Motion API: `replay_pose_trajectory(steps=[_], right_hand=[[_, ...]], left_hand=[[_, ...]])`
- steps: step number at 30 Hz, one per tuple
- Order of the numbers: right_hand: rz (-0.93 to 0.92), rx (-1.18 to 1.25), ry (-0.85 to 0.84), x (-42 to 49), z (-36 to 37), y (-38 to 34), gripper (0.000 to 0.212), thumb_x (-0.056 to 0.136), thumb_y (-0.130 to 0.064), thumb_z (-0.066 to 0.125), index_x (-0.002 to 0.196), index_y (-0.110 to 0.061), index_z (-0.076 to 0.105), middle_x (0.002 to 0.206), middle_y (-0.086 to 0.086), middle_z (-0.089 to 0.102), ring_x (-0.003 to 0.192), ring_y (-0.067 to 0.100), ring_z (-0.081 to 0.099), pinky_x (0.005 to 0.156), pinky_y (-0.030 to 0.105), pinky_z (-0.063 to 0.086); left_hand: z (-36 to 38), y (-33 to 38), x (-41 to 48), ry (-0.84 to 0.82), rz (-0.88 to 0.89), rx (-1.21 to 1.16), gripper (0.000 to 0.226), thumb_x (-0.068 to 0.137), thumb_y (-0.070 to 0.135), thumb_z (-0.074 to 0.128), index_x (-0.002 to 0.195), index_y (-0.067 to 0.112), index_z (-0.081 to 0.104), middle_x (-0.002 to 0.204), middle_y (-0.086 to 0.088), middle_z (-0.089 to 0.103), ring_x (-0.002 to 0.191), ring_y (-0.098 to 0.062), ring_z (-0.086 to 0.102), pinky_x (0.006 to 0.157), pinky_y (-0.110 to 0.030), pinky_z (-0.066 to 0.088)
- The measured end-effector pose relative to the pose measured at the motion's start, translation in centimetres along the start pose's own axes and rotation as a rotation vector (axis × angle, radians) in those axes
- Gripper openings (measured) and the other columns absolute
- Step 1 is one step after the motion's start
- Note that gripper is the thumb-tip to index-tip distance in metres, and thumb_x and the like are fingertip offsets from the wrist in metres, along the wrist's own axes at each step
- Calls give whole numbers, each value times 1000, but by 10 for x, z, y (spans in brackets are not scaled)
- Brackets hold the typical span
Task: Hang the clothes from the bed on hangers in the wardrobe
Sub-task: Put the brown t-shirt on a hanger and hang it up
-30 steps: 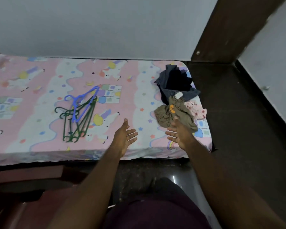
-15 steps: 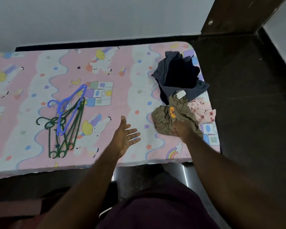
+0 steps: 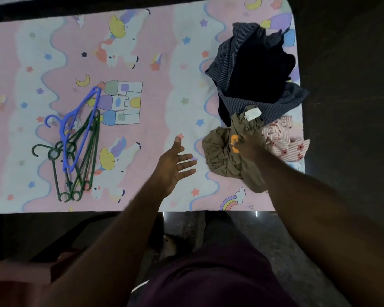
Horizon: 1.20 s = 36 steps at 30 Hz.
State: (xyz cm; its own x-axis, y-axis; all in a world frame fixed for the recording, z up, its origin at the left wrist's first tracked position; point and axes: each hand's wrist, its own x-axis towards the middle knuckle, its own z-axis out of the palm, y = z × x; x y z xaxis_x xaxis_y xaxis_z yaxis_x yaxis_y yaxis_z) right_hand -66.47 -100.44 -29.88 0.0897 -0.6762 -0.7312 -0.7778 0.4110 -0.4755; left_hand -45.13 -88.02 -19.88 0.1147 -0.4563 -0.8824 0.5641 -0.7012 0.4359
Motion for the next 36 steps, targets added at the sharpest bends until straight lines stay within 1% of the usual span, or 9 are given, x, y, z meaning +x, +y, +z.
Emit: replay_pose_trajectory(steps=[6, 10, 13, 18, 21, 26, 30, 34, 36], right_hand=[[72, -40, -23, 32, 2, 20, 55, 89, -31, 66, 134, -3, 53, 133, 21, 54, 124, 39, 51, 107, 47, 41], [4, 163, 127, 14, 0, 6, 29, 86, -24, 64, 109, -8, 70, 106, 14, 69, 100, 32, 65, 92, 46, 53], [-155, 239, 218, -19, -1, -20, 10, 87, -5, 64, 93, -10, 71, 92, 6, 70, 87, 22, 66, 84, 37, 55], [-403, 283, -88, -92, 2, -58, 10, 86, 0, 64, 91, -8, 62, 86, 6, 67, 77, 12, 62, 69, 27, 50], [-502, 337, -229, -137, 8, -83, 11, 90, -4, 64, 93, -14, 60, 87, 7, 67, 76, 13, 64, 67, 27, 53], [-585, 305, -97, -192, 21, -105, 12, 90, -3, 62, 94, -15, 62, 86, 7, 66, 79, 12, 63, 72, 27, 51], [-680, 263, 54, -225, 41, -120, 20, 95, -9, 57, 97, -28, 61, 93, 4, 68, 89, 16, 66, 83, 35, 53], [-794, 203, 116, -258, 61, -147, 25, 98, -10, 48, 102, -31, 61, 98, 2, 69, 97, 16, 65, 89, 33, 51], [-870, 142, 151, -276, 67, -166, 25, 100, -9, 46, 102, -28, 61, 102, -5, 67, 99, 7, 62, 88, 24, 47]], left_hand=[[-2, 8, 3, 79, -9, 103, 53, 94, 46, 55, 133, 11, 46, 124, -15, 58, 109, -34, 64, 92, -47, 54], [-4, 11, -4, 112, 60, 217, 42, 95, 34, 60, 127, 9, 52, 120, -15, 61, 105, -31, 65, 93, -44, 54], [-4, 8, -7, 136, 178, 584, 46, 91, 29, 67, 130, 11, 52, 116, -11, 63, 103, -25, 65, 89, -39, 56], [4, 11, -17, -58, 546, 1017, 54, 89, 7, 66, 138, 15, 48, 141, -4, 49, 126, -19, 47, 102, -23, 36], [3, 16, -27, -180, 691, 1164, 50, 87, 6, 68, 134, 8, 51, 137, -9, 51, 124, -21, 46, 93, -15, 30], [-38, 17, -56, -131, 795, 1106, 16, 85, 11, 68, 100, 6, 68, 104, -3, 67, 100, -19, 58, 88, -27, 39], [-65, 22, -99, 58, 1099, 847, 31, 73, 25, 64, 99, 7, 69, 107, 8, 63, 105, -7, 55, 97, -8, 31], [-93, 35, -137, 60, 1196, 836, 35, 72, 30, 58, 89, 1, 67, 102, 1, 70, 95, -7, 58, 109, -20, 24], [-115, 38, -146, 41, 1172, 828, 30, 68, 34, 56, 75, 5, 58, 77, -6, 65, 76, -17, 55, 85, -29, 42]])
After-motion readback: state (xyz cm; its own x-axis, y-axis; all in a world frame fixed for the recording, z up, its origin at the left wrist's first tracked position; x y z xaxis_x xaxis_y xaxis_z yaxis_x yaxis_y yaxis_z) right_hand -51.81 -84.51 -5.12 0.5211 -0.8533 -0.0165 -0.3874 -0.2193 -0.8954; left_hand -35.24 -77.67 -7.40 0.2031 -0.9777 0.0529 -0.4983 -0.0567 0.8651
